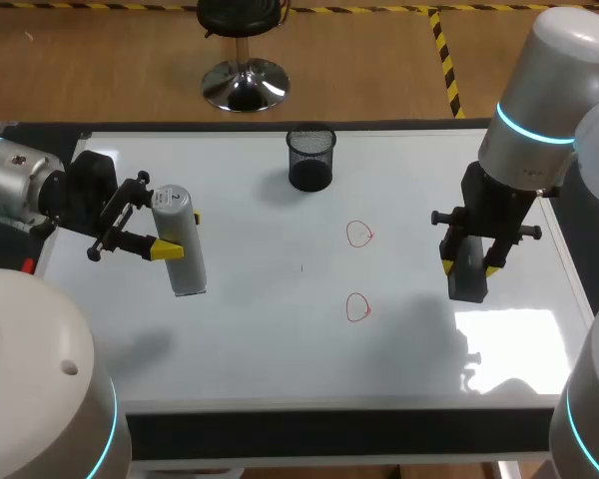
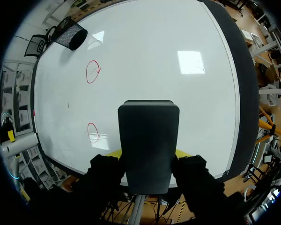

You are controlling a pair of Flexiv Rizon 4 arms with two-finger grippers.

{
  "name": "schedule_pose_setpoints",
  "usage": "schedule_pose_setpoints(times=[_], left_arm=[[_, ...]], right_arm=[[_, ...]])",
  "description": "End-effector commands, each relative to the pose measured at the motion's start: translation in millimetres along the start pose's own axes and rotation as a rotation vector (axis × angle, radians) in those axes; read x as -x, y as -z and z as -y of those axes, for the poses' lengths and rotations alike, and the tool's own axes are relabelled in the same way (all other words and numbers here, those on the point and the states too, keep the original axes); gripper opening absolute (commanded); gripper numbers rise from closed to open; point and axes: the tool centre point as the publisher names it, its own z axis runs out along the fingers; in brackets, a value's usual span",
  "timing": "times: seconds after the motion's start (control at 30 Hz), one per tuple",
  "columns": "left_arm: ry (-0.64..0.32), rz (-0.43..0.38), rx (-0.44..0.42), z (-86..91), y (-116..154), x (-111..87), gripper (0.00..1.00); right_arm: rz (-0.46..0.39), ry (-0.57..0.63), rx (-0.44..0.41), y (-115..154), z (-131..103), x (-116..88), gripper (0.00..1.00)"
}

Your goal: Pick up the inspection probe, press it on each red-marked spot on the whiteboard one by one, put down the probe, pick up the eraser, and wipe off all the red marks.

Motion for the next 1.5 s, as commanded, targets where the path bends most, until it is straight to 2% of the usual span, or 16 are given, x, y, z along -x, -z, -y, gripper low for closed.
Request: schedule_pose_setpoints(times=[0.03, 0.3, 0.7, 1.03, 1.5], left_arm=[[-0.002, 0.002, 0.000, 1.3, 0.5, -1.0, 0.00], [-0.002, 0.002, 0.000, 1.3, 0.5, -1.0, 0.00], [-0.002, 0.002, 0.000, 1.3, 0.5, -1.0, 0.00], [-0.002, 0.002, 0.000, 1.3, 0.5, -1.0, 0.00], [-0.002, 0.002, 0.000, 1.3, 0.5, -1.0, 0.00]], right_arm=[[0.000, -0.015, -0.012, -0.3, 2.1, -6.1, 0.00], [0.016, -0.029, -0.020, -13.3, 10.7, -25.1, 0.00], [0.037, -0.025, 0.024, -25.6, 29.1, -61.5, 0.00], [0.069, 0.028, 0.022, -31.2, 41.1, -98.3, 0.00], [0.048, 0.099, 0.003, -40.7, 44.9, -144.4, 0.00]])
